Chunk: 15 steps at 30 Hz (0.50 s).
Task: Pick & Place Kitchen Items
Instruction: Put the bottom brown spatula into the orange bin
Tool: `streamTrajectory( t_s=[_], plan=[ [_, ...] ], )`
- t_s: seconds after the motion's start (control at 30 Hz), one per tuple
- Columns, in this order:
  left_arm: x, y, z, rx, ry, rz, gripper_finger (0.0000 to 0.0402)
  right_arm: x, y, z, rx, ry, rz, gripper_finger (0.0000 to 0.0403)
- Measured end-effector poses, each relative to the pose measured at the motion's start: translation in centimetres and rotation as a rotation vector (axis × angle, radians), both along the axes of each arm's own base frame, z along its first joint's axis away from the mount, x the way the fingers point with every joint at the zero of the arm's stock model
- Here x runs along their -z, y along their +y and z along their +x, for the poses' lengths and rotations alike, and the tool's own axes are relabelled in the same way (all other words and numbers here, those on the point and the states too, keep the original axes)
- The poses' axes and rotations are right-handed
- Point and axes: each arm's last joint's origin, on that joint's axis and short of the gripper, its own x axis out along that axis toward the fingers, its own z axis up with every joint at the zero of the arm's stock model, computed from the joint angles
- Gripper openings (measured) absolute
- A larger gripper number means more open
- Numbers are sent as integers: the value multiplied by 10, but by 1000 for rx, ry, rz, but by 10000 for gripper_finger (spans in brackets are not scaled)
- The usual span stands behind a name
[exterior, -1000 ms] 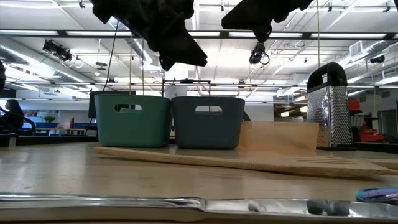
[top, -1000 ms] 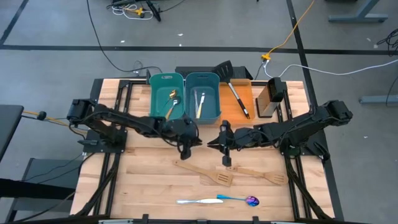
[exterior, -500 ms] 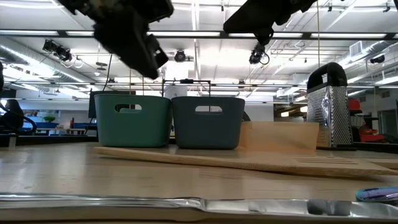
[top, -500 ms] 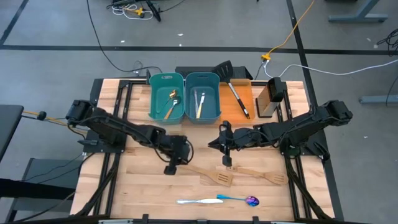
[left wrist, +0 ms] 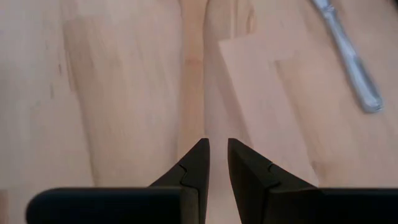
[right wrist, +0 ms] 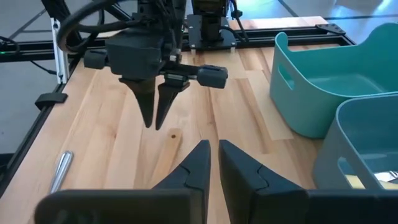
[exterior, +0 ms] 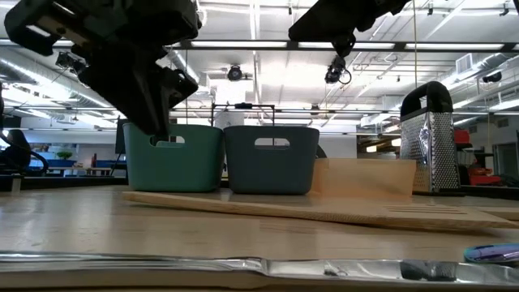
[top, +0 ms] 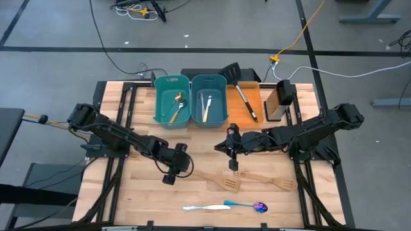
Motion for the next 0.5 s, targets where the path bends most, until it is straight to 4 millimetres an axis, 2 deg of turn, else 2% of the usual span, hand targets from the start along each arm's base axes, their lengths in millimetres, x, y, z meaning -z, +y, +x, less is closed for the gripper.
streamTrajectory(
  t_s=[0.23,0.5],
  plan=[
    [-1,-7,0,36,-46,39,69,0,0,0,0,0,0,45],
    [13,-11,3,20,-9,97,127,0,0,0,0,-1,0,45]
  ],
)
